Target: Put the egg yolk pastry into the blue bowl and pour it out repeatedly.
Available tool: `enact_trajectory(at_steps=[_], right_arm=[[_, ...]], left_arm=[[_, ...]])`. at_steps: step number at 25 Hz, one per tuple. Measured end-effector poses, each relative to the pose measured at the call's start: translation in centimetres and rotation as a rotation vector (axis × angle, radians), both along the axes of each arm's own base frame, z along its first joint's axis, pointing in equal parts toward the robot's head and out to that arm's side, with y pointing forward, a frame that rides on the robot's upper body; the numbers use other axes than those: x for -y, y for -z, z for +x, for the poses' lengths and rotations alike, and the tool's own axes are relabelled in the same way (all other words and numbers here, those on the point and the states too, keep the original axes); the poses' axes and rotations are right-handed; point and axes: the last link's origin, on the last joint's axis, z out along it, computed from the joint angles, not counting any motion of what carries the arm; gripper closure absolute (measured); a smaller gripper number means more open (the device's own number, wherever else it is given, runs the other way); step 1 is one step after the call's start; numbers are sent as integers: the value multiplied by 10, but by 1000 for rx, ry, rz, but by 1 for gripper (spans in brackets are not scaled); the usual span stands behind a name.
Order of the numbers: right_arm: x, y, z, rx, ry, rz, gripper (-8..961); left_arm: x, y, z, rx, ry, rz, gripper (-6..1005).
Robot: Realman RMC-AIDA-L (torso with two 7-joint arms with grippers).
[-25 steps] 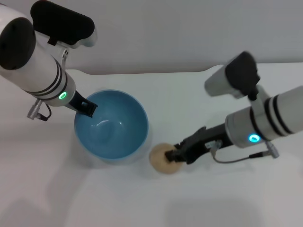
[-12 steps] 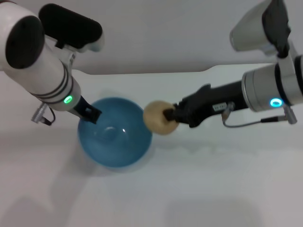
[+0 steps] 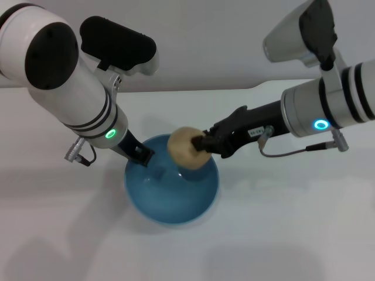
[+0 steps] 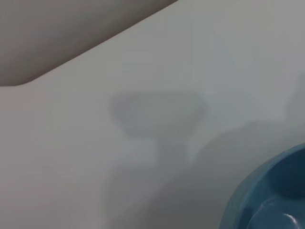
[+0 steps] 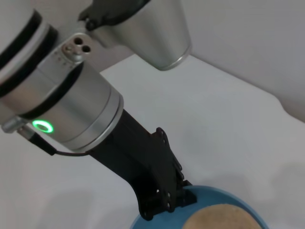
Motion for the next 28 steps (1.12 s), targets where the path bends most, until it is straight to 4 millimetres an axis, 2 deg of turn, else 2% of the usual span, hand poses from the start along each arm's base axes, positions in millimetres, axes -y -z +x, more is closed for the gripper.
enact_trajectory(at_steps=[9, 14, 18, 22, 25, 28], right_arm=[[2, 8, 11, 35, 11, -10, 917], [-2, 3, 15, 27, 26, 23, 890], [-10, -9, 18, 5, 51, 69, 705], [-17, -31, 24, -45, 111, 144, 569], [-28, -63, 47, -135, 273, 255, 479], [-30, -91, 79, -215, 414, 353, 480]], left_arm=[[-2, 1, 7, -2, 14, -5, 999], [-2, 1, 8, -4, 17, -8, 999], [-2, 1, 9, -3, 19, -9, 1000], [-4, 2, 9, 9, 34, 1, 1000], [-9, 2, 9, 47, 70, 40, 999], [-13, 4, 5, 87, 105, 82, 999]])
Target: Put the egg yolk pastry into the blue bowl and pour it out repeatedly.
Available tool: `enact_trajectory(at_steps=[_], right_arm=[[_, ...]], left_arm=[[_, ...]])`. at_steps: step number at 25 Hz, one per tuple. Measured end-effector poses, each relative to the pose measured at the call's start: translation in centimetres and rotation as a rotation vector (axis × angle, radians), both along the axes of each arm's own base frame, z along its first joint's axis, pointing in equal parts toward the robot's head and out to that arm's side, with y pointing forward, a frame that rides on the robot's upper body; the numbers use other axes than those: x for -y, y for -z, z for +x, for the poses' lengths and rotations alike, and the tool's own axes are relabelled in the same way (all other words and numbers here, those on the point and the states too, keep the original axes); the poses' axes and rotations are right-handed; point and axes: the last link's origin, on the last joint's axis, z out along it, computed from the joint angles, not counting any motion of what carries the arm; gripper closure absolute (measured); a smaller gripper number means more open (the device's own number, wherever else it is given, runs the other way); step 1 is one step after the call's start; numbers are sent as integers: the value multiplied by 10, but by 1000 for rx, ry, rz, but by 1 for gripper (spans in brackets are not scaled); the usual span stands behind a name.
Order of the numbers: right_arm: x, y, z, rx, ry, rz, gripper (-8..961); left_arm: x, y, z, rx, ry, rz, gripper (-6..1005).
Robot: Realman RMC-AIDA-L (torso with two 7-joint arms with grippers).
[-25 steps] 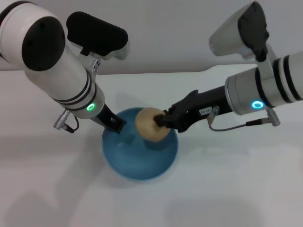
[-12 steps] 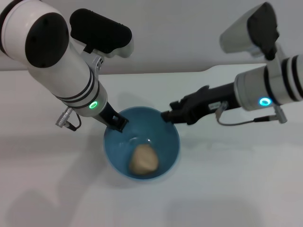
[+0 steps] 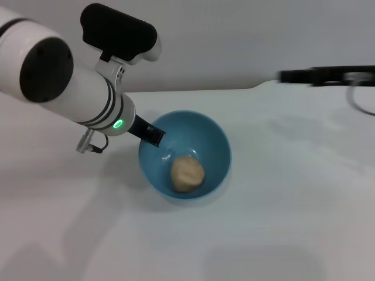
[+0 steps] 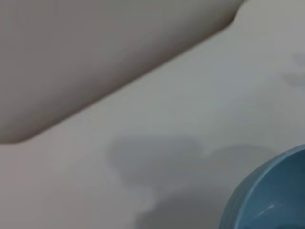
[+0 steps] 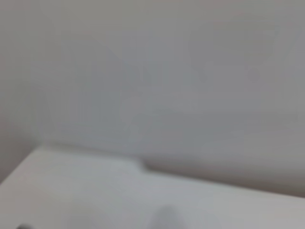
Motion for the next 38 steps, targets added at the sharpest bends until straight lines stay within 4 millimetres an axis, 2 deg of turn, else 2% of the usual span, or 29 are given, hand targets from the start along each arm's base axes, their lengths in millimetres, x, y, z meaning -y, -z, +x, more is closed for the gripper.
enact_trajectory(at_steps=[4, 6, 10, 13, 20, 25, 27, 33, 38], right_arm=[[10, -29, 45, -41, 140, 122, 482], [18, -37, 65, -46, 196, 168, 482], [34, -39, 93, -46, 278, 207, 484], [40, -35, 104, -54, 316, 202, 484], [44, -31, 114, -70, 355, 200, 482], [45, -34, 118, -74, 367, 215, 483], [45, -34, 118, -74, 368, 216, 483], [46, -33, 118, -76, 367, 211, 483], [47, -30, 118, -78, 370, 201, 483]], left_arm=[[-1, 5, -2, 26, 42, 25, 999], [-1, 9, -1, 54, 85, 50, 1000], [-1, 18, 0, 148, 189, 127, 1000], [0, 19, -2, 192, 223, 166, 1001], [9, 19, -8, 341, 352, 307, 1000], [26, 17, -15, 484, 523, 464, 999], [36, 16, -24, 546, 635, 549, 1000], [50, 15, -35, 612, 782, 618, 1001], [54, 12, -35, 648, 821, 659, 1000]])
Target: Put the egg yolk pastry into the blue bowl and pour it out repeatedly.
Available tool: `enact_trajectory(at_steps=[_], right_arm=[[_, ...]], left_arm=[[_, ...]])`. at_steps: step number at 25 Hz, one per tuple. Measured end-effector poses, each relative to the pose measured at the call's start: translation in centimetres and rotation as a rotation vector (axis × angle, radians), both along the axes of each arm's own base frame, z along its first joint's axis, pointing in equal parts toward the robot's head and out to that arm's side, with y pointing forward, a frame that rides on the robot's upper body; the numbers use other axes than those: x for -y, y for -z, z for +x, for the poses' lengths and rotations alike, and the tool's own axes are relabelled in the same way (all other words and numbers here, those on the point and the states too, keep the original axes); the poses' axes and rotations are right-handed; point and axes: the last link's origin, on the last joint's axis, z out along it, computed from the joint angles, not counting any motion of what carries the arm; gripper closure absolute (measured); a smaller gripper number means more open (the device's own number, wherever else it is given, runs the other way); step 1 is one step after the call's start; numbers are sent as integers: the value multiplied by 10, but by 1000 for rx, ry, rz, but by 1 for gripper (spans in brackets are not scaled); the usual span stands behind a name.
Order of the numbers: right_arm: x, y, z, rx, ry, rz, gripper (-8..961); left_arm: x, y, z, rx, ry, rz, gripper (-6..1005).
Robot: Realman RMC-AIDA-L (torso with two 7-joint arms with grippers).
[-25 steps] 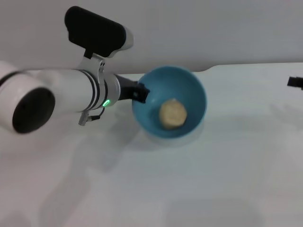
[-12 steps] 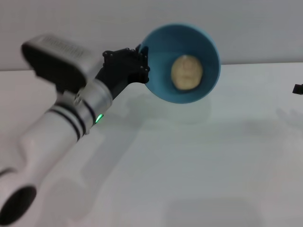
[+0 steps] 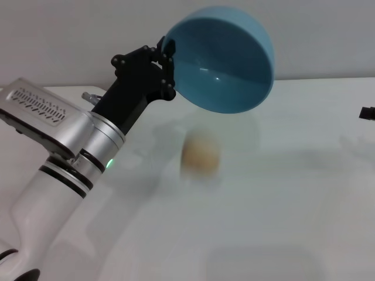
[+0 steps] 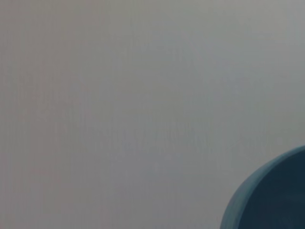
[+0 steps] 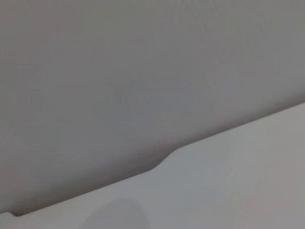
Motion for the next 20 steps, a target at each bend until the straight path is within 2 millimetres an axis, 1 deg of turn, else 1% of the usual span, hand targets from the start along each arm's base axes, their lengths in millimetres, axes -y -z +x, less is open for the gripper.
enact_trajectory(at_steps=[13, 17, 18, 19, 20], right_arm=[[2, 4, 1, -1, -1, -12, 484], [0, 7, -4, -26, -16, -31, 484], [-1, 9, -8, -35, -30, -48, 484], [-2, 10, -10, -38, -36, -54, 484], [-2, 10, -10, -38, -36, -54, 484]], left_arm=[[-4, 0, 3, -6, 3, -6, 1000], [-16, 5, 8, -72, -73, -75, 999], [-27, 4, 8, -131, -146, -113, 999], [-33, 2, 10, -157, -185, -129, 999], [-33, 2, 10, -157, -185, -129, 1000]])
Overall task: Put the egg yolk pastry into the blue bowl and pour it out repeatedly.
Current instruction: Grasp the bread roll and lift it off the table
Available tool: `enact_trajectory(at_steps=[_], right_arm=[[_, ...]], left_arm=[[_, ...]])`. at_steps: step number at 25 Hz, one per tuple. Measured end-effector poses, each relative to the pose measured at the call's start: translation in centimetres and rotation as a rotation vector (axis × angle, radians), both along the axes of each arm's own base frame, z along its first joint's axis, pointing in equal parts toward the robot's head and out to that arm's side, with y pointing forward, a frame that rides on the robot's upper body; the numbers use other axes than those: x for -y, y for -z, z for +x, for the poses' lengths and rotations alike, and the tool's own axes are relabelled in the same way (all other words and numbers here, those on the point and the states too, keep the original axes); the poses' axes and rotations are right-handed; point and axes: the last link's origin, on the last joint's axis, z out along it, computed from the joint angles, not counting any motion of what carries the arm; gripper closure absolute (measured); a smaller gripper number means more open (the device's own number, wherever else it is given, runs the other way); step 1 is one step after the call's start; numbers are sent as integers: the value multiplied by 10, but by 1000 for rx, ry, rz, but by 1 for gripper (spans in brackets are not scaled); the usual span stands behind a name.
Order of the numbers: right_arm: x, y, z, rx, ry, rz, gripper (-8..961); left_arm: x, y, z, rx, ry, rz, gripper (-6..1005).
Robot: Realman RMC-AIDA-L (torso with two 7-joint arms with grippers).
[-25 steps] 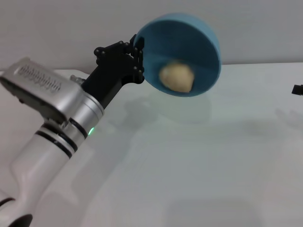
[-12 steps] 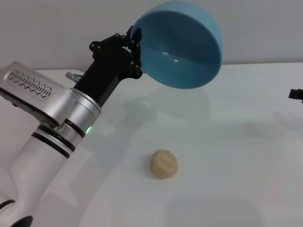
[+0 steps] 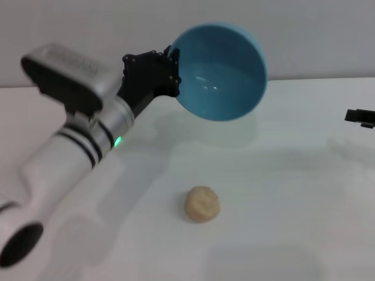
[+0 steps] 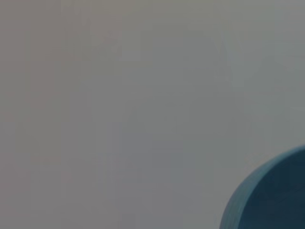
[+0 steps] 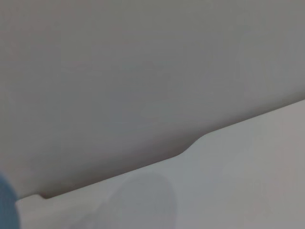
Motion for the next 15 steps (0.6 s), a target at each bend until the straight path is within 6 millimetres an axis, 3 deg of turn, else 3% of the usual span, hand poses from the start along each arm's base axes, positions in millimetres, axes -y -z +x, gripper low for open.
enact_trajectory(at_steps=[6, 15], right_arm=[[-2, 2, -4, -8, -14, -17, 484], [-9, 15, -26, 18, -104, -96, 484]], left_arm=[[-21, -16, 2, -81, -197, -77, 1000], [-44, -46, -17, -226, -607, -267, 999]])
